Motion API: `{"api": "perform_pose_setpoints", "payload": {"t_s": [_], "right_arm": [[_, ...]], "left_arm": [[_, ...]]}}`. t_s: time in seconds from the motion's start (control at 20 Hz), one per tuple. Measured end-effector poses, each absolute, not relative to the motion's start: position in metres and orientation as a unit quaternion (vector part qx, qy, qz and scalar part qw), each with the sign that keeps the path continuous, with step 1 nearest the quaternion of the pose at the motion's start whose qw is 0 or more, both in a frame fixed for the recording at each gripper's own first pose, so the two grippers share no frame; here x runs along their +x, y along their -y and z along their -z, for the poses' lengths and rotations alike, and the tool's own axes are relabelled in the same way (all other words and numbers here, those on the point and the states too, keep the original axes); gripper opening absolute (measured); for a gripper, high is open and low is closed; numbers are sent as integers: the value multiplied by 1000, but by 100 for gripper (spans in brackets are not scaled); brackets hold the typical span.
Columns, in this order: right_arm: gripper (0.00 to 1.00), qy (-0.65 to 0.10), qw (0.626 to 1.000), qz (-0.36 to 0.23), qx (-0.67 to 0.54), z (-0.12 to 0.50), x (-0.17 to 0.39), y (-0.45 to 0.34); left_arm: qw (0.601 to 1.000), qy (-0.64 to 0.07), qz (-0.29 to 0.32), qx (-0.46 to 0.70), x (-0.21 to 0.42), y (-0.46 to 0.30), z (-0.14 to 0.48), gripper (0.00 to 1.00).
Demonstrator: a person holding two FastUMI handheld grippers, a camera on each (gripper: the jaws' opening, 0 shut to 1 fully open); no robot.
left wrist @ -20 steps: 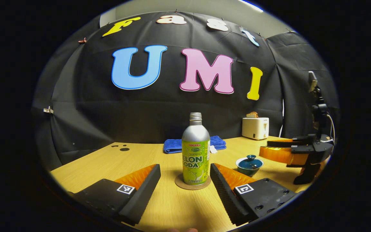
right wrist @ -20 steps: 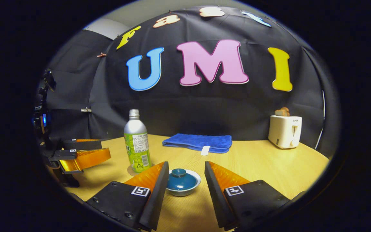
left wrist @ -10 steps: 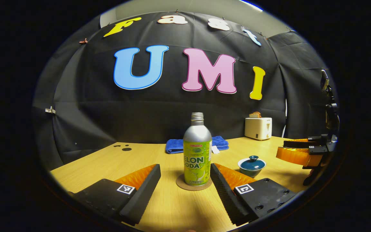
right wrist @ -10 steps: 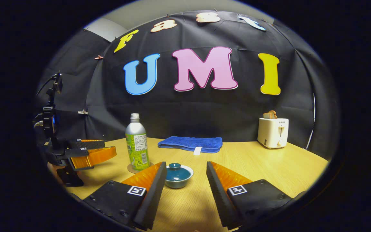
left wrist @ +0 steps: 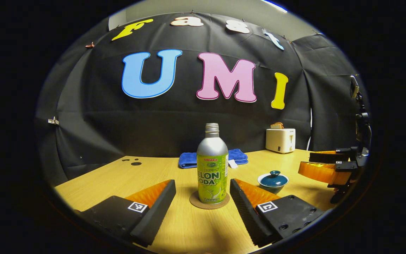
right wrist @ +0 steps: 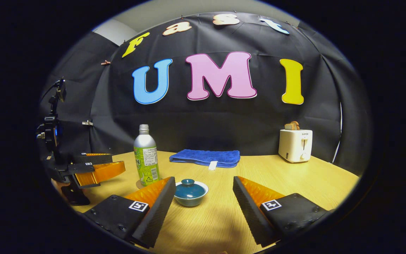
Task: Open the teacup lid with one hand, grasp the water bottle and pour water into the teacup with the other hand; after pouring, place the water bottle on the coaster and then close the teacup lid.
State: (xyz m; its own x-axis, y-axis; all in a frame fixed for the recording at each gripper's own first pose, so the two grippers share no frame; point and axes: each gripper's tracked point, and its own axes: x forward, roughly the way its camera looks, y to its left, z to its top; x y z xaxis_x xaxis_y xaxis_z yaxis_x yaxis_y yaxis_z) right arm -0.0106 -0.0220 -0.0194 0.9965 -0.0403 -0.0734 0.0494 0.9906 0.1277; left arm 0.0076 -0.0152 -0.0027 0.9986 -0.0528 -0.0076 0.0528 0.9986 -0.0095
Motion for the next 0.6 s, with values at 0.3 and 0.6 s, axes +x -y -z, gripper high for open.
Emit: {"api": "perform_pose_setpoints", "payload": {"t_s": [0.3,0.6], "right_arm": [[100,-35,997,23,65,20,-10,22],[100,-35,997,23,65,20,-10,21]], "left_arm": [[1000,-4,27,-5,8,16,2,97],[1000,-4,28,-4,7,17,2,97]]}}
